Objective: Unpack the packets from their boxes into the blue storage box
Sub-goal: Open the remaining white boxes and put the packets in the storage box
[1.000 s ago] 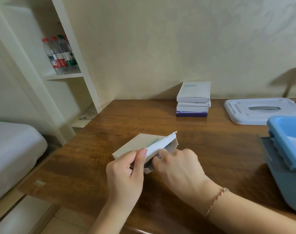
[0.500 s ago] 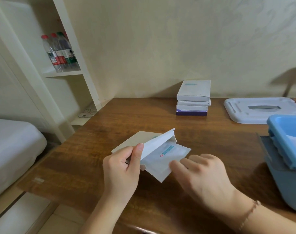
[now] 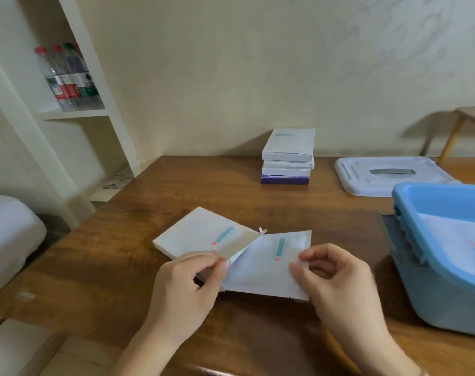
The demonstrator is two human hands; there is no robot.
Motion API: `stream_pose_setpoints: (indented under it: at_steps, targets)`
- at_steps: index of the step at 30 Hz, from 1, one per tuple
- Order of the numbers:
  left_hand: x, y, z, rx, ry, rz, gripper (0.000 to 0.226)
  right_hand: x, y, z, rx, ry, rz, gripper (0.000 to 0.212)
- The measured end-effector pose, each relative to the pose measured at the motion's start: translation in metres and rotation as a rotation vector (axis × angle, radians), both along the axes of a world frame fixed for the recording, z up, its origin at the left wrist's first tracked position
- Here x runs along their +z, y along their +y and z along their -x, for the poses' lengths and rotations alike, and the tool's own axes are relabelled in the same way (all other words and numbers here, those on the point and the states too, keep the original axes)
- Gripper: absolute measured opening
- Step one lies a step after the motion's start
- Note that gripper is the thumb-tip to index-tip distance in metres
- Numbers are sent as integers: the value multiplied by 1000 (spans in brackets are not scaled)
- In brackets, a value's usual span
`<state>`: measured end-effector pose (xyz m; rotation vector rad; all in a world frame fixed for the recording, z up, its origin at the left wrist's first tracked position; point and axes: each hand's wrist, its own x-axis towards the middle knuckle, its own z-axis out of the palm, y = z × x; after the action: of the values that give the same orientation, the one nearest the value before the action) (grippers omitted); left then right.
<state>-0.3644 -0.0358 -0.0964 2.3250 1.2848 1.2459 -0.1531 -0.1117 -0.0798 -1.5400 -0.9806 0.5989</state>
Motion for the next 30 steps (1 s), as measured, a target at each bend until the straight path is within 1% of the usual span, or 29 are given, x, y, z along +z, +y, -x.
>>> stream_pose_setpoints:
  at_steps: [2, 5, 6, 8, 9, 10, 11, 12, 13, 15, 16, 17, 19, 20, 22, 23, 25, 26, 27, 29, 30]
  targets:
    - [-1, -3, 2, -46, 116, 34, 31, 5, -11, -6, -15, -114, -19, 21]
    - [13, -6, -4, -72, 325, -61, 44, 25, -29, -17, 1, -284, -57, 25]
    - [25, -6, -9, -82, 336, -102, 49, 37, -35, -21, 33, -340, -70, 27]
    - [59, -4, -27, -194, 262, -149, 58, 64, -47, -31, 131, -521, -80, 30]
    - [81, -3, -40, -302, 204, -118, 63, 80, -52, -36, 182, -625, -60, 29]
    - [103, -1, -55, -430, 165, -35, 69, 95, -57, -42, 222, -718, -34, 29]
    - [123, 2, -71, -567, 164, 81, 73, 108, -60, -48, 250, -785, -21, 29]
    - [140, 4, -89, -692, 204, 199, 73, 118, -64, -56, 267, -817, -22, 30]
    - [153, 5, -107, -796, 272, 294, 65, 126, -67, -64, 277, -825, -29, 31]
    - [170, 4, -137, -940, 375, 390, 30, 136, -72, -80, 287, -774, -48, 31]
    - [174, 4, -148, -973, 370, 408, 17, 138, -73, -89, 288, -711, -59, 29]
    - [175, 4, -156, -987, 348, 415, 11, 139, -74, -96, 278, -631, -81, 27]
    - [174, 4, -168, -1007, 260, 420, 9, 137, -79, -110, 207, -425, -166, 24]
    - [173, 4, -174, -1019, 171, 428, 8, 134, -82, -118, 165, -291, -217, 26]
    - [171, 5, -183, -1006, -109, 506, 2, 126, -91, -134, 116, -62, -249, 39]
    - [170, 6, -189, -979, -262, 570, 3, 122, -95, -141, 116, 1, -217, 49]
    - [168, 5, -199, -888, -491, 683, 15, 114, -101, -154, 152, 140, -162, 67]
    - [167, 4, -204, -844, -557, 726, 20, 112, -102, -160, 180, 214, -157, 67]
    - [166, 2, -209, -812, -596, 762, 22, 109, -103, -166, 205, 248, -165, 60]
    - [164, -3, -218, -790, -626, 817, 22, 109, -104, -178, 184, 238, -189, 46]
    - [163, -5, -221, -801, -621, 823, 23, 110, -103, -185, 133, 233, -199, 45]
